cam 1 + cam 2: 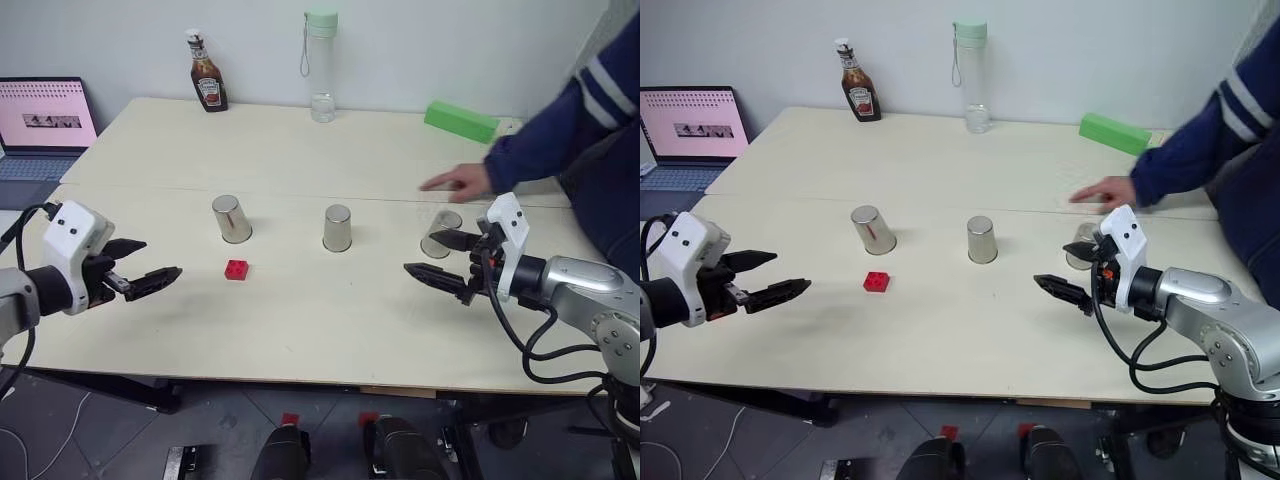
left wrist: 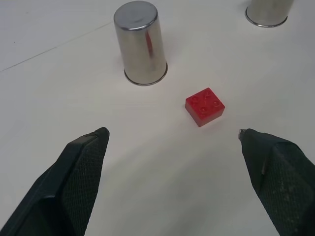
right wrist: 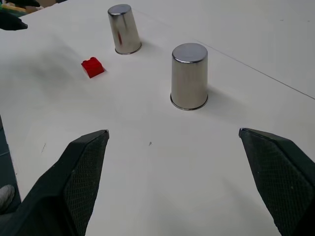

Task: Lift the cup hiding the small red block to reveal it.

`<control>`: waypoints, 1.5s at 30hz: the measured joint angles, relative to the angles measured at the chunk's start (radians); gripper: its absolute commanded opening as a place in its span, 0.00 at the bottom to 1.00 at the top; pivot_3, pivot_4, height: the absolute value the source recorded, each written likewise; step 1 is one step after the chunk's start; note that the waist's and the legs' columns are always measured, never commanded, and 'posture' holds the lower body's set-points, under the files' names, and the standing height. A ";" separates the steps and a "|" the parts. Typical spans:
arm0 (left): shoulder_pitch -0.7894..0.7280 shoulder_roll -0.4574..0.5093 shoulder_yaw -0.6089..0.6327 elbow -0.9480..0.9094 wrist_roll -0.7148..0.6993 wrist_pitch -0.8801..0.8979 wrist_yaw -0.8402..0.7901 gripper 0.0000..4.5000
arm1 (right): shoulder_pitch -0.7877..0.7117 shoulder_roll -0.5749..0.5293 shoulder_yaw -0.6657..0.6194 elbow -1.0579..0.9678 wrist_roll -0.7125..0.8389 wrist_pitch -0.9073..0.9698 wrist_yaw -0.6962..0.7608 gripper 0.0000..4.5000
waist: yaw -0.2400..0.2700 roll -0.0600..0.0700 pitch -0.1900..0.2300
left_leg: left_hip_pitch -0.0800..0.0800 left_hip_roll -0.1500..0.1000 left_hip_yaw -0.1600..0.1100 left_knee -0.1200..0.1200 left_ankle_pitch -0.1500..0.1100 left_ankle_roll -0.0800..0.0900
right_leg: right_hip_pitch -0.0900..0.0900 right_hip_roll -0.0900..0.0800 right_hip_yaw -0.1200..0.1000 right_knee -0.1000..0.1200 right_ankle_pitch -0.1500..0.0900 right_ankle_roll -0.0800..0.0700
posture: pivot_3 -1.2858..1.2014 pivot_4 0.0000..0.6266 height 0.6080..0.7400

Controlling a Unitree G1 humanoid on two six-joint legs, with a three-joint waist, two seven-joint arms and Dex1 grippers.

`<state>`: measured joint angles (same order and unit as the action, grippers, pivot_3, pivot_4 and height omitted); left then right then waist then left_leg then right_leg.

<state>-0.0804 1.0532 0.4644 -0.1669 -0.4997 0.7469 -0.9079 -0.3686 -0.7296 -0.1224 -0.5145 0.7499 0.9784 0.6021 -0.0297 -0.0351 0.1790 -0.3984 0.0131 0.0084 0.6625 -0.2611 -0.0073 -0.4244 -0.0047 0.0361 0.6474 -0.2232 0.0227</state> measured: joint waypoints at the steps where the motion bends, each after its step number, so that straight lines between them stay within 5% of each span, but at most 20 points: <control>1: 0.001 0.000 0.002 -0.002 -0.003 0.002 -0.001 1.00 | 0.004 -0.001 -0.001 -0.002 0.002 0.001 0.000 1.00 | 0.000 0.000 0.000 | 0.000 0.000 0.000 0.000 0.000 0.000 | 0.000 0.000 0.000 0.000 0.000 0.000 | 0.52 0.24 1.00; 45: -0.033 0.000 -0.006 0.011 0.003 0.001 -0.022 1.00 | 0.005 -0.005 -0.011 -0.006 0.018 0.010 -0.012 1.00 | 0.000 0.000 0.000 | 0.000 0.000 0.000 0.000 0.000 0.000 | 0.000 0.000 0.000 0.000 0.000 0.000 | 0.52 0.24 1.00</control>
<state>-0.1137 1.0531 0.4580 -0.1557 -0.4963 0.7476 -0.9298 -0.3635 -0.7348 -0.1339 -0.5206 0.7676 0.9886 0.5906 -0.0295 -0.0351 0.1790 -0.3983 0.0131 0.0085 0.6625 -0.2611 -0.0073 -0.4245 -0.0047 0.0362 0.6474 -0.2232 0.0227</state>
